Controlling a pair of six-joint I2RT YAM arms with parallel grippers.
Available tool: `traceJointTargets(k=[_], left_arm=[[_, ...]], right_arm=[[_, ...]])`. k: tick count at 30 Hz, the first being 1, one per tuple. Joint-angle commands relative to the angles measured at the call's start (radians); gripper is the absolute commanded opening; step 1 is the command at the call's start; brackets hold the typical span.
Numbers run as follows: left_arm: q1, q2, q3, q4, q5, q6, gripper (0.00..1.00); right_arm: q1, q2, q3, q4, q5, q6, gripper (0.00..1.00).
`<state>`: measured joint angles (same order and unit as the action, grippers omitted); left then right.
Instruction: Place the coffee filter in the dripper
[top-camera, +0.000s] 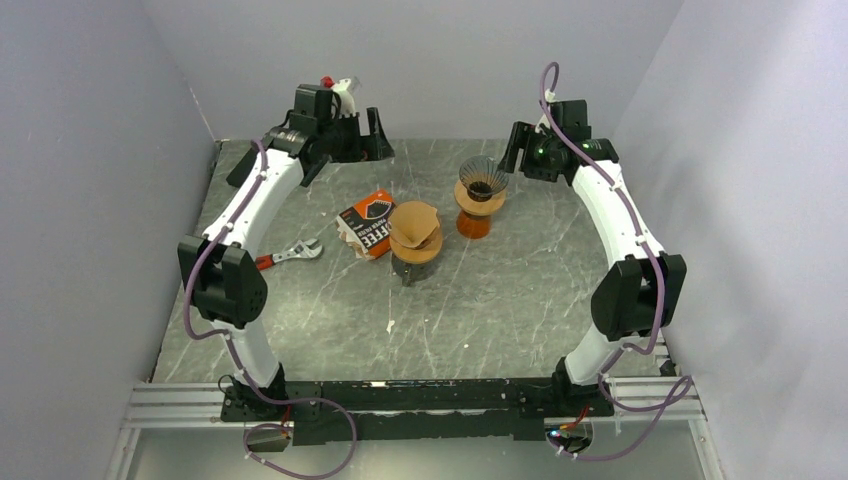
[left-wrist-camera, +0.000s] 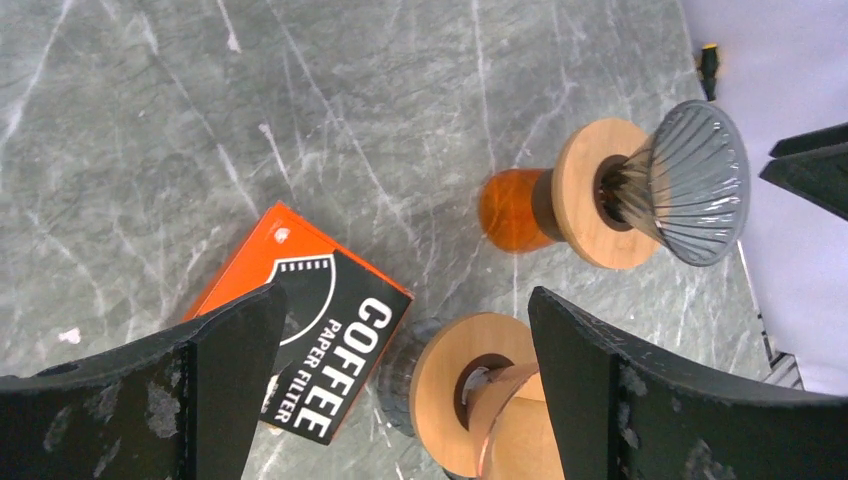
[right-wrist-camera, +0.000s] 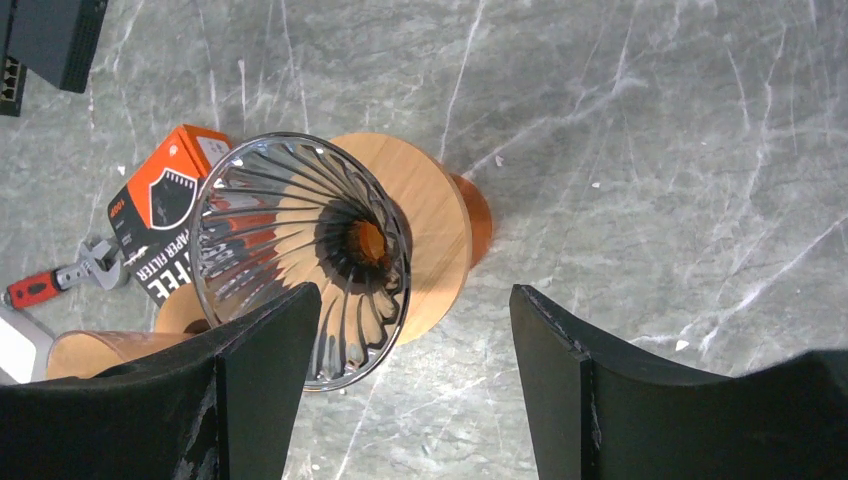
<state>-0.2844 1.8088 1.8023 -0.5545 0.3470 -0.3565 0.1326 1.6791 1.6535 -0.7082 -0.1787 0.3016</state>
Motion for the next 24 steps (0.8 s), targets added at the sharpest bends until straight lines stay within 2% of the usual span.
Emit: traceJointTargets(k=[1,6,11,17,24], left_arm=[[0.009,-0.007,0.033,-0.053,-0.090,0.044,0.97],[0.038,-0.060,-0.051,-0.073,-0.196,0.051,0.98],[0.116,-0.133,-0.206,-0.053,-0.180,0.008,0.97],[0.237,-0.202,-0.421,0.006,-0.003,-0.086,0.95],[0.340,-0.233,-0.690,0.151,0.206,-0.213,0.91]], right_arm=[[-0.011,-0.071,-0.022,0.078,-0.073,0.032,0.74],[-0.015,-0.076,-0.016,0.090,-0.092,0.039,0.74],[-0.015,-0.076,-0.011,0.088,-0.093,0.030,0.75],[-0.015,-0.101,-0.031,0.110,-0.105,0.031,0.77],[-0.015,-0.129,-0.068,0.157,-0.131,0.049,0.77]])
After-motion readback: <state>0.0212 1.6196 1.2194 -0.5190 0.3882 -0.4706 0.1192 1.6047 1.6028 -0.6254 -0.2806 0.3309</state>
